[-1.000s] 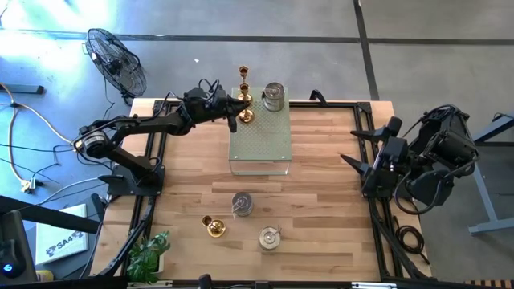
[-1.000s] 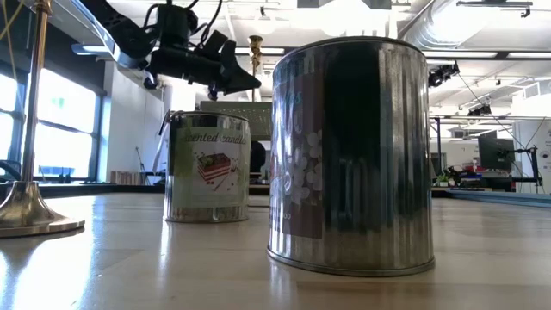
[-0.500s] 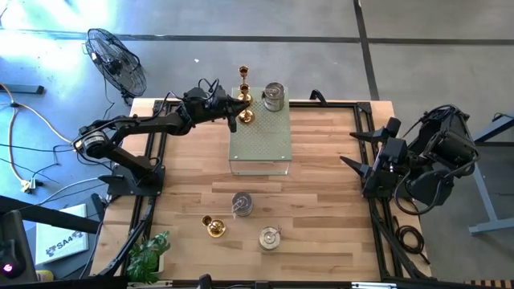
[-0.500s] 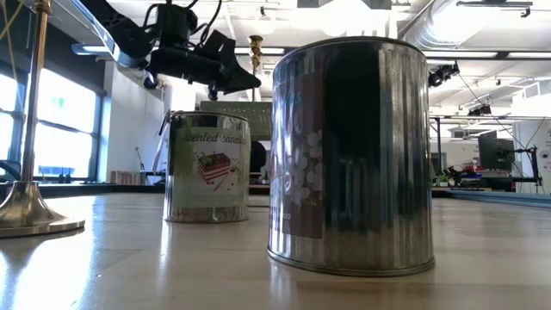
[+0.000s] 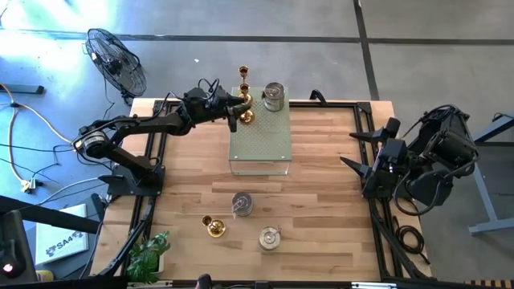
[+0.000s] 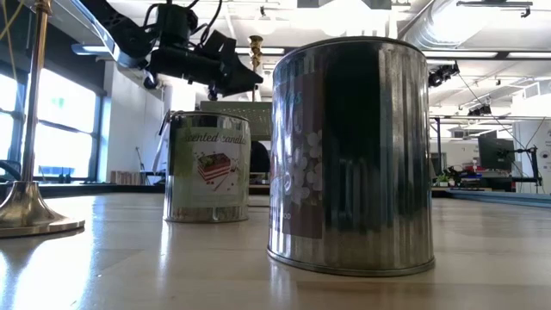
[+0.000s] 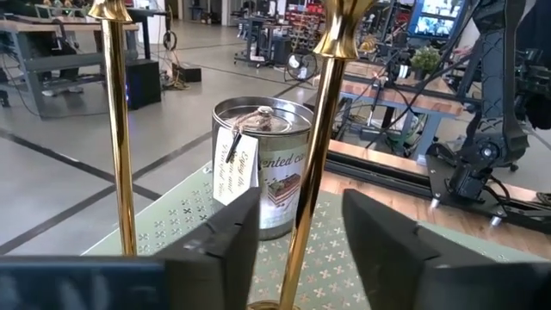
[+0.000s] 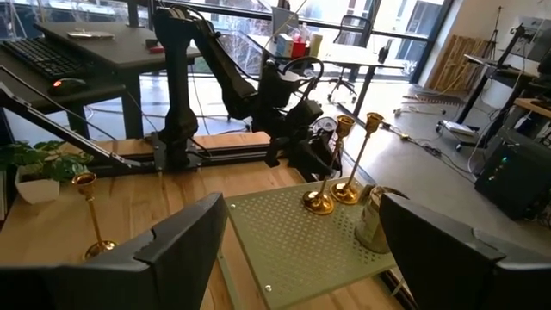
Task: Pick & Place candle stick holders
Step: Put the green scented candle on the shelf aligned with the other green scented candle
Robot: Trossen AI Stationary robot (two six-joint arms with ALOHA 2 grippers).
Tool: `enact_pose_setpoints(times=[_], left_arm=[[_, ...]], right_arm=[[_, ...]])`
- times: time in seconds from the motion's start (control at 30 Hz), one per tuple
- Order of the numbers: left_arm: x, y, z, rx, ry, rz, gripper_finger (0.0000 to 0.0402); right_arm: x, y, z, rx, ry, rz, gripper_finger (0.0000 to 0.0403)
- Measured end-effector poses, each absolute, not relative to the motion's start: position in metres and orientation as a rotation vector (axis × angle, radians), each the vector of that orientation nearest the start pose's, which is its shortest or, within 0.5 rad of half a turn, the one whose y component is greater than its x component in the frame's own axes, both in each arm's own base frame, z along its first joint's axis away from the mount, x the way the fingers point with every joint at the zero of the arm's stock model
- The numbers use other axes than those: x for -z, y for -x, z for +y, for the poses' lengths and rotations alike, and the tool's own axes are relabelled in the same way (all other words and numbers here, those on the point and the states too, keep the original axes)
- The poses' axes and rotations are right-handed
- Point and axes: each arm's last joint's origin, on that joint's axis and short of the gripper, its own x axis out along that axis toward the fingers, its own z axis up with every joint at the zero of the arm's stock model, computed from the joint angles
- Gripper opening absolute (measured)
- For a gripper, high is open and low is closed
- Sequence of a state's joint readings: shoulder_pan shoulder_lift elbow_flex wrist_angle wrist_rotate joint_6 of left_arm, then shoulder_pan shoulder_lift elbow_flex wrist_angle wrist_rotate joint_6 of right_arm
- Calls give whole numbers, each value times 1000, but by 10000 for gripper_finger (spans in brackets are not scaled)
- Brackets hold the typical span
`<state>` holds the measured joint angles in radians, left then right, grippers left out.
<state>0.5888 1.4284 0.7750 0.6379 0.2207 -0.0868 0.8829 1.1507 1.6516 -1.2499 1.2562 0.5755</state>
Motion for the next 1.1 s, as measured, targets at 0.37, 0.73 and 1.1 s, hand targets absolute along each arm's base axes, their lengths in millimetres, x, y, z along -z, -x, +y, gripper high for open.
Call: enact_pose_setpoints(times=[0.37, 0.73, 1.1], left_arm=[[-270, -264, 168, -325, 105, 16, 273], [-285, -257, 164, -361, 99, 186, 289], [-321, -210, 135, -432, 78, 260, 289]], right_arm=[[-462, -119, 102, 425, 96, 250, 307], [-461, -120, 103, 402, 92, 267, 307], [-461, -120, 103, 406, 94, 265, 307]])
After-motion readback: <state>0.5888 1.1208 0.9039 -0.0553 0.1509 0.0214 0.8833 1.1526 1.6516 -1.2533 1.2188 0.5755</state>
